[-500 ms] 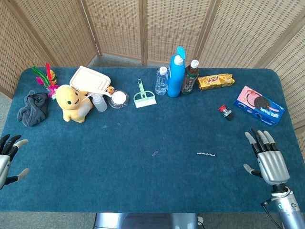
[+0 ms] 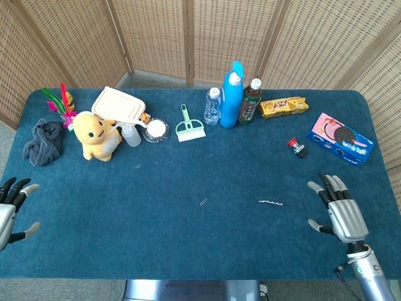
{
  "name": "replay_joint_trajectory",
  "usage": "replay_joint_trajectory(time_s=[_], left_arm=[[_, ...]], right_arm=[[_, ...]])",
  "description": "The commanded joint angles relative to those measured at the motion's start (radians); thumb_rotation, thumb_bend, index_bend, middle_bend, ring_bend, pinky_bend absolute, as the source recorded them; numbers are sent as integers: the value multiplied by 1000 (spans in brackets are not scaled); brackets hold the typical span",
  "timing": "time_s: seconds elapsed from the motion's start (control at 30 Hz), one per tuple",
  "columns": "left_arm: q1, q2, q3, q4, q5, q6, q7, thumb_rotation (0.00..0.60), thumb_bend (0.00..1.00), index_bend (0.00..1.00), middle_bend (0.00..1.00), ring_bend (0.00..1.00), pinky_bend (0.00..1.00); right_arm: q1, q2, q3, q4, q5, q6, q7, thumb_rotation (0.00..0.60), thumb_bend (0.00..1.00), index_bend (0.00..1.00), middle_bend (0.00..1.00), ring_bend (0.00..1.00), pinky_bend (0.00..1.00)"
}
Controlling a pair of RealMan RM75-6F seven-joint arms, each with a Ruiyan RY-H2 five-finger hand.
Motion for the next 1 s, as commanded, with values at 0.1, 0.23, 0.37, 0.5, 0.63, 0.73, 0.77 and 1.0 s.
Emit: replay_joint_trajectory(time_s=[0.1,0.23,0.37,0.5,0.63,0.73,0.77,1.0], left_arm=[[-4,1,-4,1,-10,-7,-4,600,337,170,115,0,125],[-3,2,-5,1,-12,-6,-7,600,338,170,116,0,125],[-5,5,-7,4,-20,-12,-16,600,338,170,116,0,125],[-4,10,-9,5,-21,-9,-23,600,338,170,116,0,125],[-1,17,-11,3,-22,-4,-35,600,337,170,115,0,125],[1,21,-12,2,-22,0,-43,600,337,170,116,0,125],[1,22,-12,2,-22,0,-44,600,337,170,115,0,125],[2,28,-11,1,-19,0,-55,600,338,170,116,0,125]], right_arm=[[71,-34,28,-52,72,-150,-24,600,137,295,0,0,0],[110,-68,59,-84,145,-231,-89,600,219,310,0,0,0],[141,-114,88,-96,207,-280,-152,600,280,317,0,0,0],[170,-160,110,-91,253,-308,-232,600,327,327,0,0,0],[190,-194,120,-88,290,-330,-290,600,334,334,0,0,0],[196,-211,119,-91,307,-336,-317,600,335,341,0,0,0],[196,-213,119,-92,310,-336,-320,600,334,356,0,0,0],[203,-233,115,-90,322,-339,-336,600,335,397,0,0,0]])
